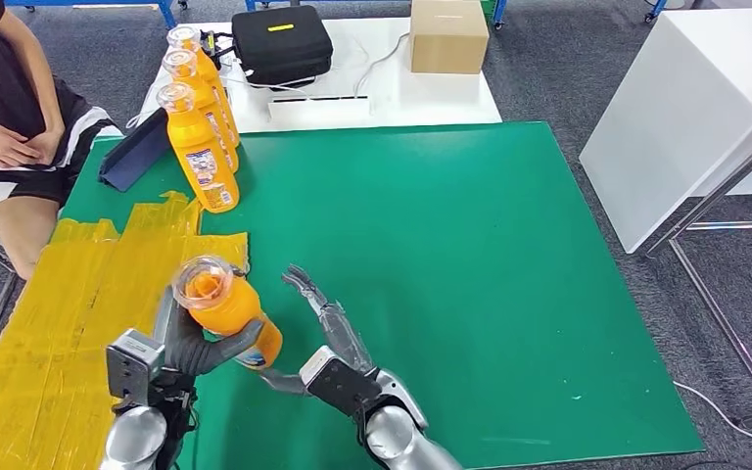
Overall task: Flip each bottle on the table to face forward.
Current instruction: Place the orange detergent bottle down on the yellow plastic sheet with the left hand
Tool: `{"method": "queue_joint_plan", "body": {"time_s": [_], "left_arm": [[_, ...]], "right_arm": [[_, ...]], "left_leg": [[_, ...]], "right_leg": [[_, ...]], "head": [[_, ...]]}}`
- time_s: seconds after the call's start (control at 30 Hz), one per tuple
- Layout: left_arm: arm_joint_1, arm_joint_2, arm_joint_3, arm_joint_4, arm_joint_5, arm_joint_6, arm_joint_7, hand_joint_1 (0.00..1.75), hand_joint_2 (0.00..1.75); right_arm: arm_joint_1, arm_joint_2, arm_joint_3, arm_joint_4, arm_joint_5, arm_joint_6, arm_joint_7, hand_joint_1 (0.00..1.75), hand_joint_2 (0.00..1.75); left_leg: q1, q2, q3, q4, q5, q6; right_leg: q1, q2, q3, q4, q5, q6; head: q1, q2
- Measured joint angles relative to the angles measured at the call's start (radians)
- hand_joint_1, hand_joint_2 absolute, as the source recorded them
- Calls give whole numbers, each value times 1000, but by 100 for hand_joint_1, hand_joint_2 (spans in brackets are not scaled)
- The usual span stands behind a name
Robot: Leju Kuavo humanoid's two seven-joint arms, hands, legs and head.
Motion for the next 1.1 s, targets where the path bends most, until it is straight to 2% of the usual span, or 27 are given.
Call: {"method": "queue_joint_plan", "body": {"time_s": [0.07, 0.13, 0.2, 0.23, 0.4, 0.53, 0.67, 0.9, 0.93, 0.97, 1.07, 1.1], "left_arm": [[3, 2, 18, -28, -248, 142, 38, 175, 175], [-2, 10, 38, -42, -539, 254, 113, 175, 175], [-10, 21, 56, -42, -747, 304, 171, 175, 175], [-13, 26, 63, -40, -794, 315, 185, 175, 175], [-25, 38, 82, -31, -836, 332, 211, 175, 175], [-60, 55, 84, 27, -1090, 340, 330, 175, 175], [-142, 87, 81, 192, -1264, 338, 423, 175, 175], [-278, 124, 30, 533, -1275, 331, 470, 175, 175], [-295, 127, 18, 588, -1275, 338, 480, 170, 175], [-310, 129, 6, 639, -1275, 348, 492, 134, 175], [-353, 133, -24, 766, -1276, 389, 523, 7, 175], [-367, 133, -29, 801, -1276, 403, 531, 0, 175]], "right_arm": [[24, -1, -38, -46, 0, 12, 5, 0, 175], [51, -1, -81, -96, -4, 30, 12, 0, 175], [77, 0, -124, -141, -8, 46, 19, 0, 175], [87, 0, -142, -160, -10, 52, 21, 0, 175], [116, 1, -190, -218, -12, 60, 23, 0, 175], [126, 4, -224, -247, -22, 56, 23, 0, 175], [131, 4, -268, -284, -45, 68, 22, 0, 175], [134, 4, -300, -315, -69, 97, 19, 0, 175], [134, 4, -301, -316, -72, 101, 18, 0, 175], [134, 3, -302, -317, -75, 103, 18, 0, 175], [133, 2, -304, -317, -82, 104, 18, 0, 175], [133, 2, -304, -317, -84, 104, 18, 0, 175]], "left_leg": [[0, 0, 0, 0, 0, 0], [0, 0, 0, 0, 0, 0], [0, -1, 0, 0, 0, 0], [0, 0, 0, 0, 0, 0], [0, 1, 0, 0, 0, 0], [0, 0, 0, 0, 0, 0], [0, 1, 1, 0, 0, 0], [0, 1, 1, 0, 0, 0], [0, 1, 1, 0, 0, 0], [0, 1, 1, 0, 0, 0], [0, -1, 1, 0, 0, 0], [-1, -2, 1, 0, 0, 0]], "right_leg": [[0, 0, 0, 0, 0, 0], [0, 0, 0, 0, 0, 0], [0, 0, 0, 0, 0, 0], [0, 0, 0, 0, 0, 0], [0, 0, 0, 0, 0, 0], [0, 0, 0, 0, 0, 0], [0, 0, 0, 0, 0, 0], [0, 0, 1, 0, 0, 0], [0, 0, 1, 0, 0, 0], [0, 0, 1, 0, 0, 0], [0, -1, 1, 0, 0, 0], [-1, -1, 2, 0, 0, 0]], "head": [[0, 0], [0, 0], [0, 0], [0, 0], [0, 0], [0, 0], [0, 0], [0, 0], [0, 0], [0, 0], [0, 0], [0, 0]]}}
